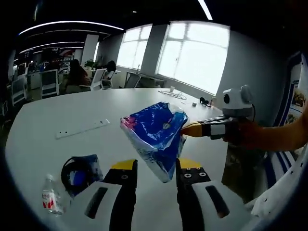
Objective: Arrange the tabletop items into an orderly group along one side of the table until the central work area is clear of visible clutter.
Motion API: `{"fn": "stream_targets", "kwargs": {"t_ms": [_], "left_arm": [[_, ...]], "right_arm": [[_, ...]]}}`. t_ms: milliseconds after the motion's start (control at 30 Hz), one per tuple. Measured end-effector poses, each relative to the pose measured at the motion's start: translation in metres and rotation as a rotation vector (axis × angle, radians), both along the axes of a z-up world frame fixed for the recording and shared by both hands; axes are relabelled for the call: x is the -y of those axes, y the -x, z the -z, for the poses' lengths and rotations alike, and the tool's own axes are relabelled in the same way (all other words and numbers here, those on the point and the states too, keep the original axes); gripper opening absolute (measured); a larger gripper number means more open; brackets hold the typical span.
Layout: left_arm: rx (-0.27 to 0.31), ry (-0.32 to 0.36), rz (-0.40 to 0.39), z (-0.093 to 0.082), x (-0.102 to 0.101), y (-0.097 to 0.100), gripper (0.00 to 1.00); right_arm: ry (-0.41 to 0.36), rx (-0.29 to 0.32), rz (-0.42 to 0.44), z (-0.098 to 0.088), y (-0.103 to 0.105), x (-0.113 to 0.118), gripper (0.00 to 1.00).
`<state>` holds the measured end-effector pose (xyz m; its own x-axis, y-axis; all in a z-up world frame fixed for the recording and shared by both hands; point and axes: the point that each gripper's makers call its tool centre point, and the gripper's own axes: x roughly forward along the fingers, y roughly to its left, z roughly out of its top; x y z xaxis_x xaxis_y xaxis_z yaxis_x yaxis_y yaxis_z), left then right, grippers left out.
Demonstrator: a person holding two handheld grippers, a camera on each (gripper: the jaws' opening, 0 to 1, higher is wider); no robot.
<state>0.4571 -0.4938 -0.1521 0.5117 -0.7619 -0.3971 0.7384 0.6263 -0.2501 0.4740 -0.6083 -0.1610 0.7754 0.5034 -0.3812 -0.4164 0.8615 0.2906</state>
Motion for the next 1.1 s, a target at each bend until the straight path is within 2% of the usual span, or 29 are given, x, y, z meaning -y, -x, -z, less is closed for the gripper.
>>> {"fn": "stream_targets", "kwargs": {"t_ms": [367,700,867,967,1100], "left_arm": [[0.001,0.018,0.066,0.0,0.042,-0.004,0.11],[0.008,-0.016,0.174,0.007,0.085,-0.011,0.07],[0.006,-0.011,0.215,0.008,0.101,-0.024,0.04],[-0.02,0.009,0.228,0.01,0.114,-0.035,0.03],[-0.041,0.025,0.234,0.014,0.129,-0.048,0.01]], "right_arm": [[0.008,0.0,0.069,-0.002,0.008,0.042,0.0],[0.027,-0.01,0.122,0.001,0.006,0.079,0.0],[0.042,-0.018,0.136,0.005,-0.002,0.095,0.0],[0.059,-0.021,0.145,0.007,-0.014,0.109,0.0],[0.037,-0.037,0.168,0.01,-0.03,0.126,0.0]]}}
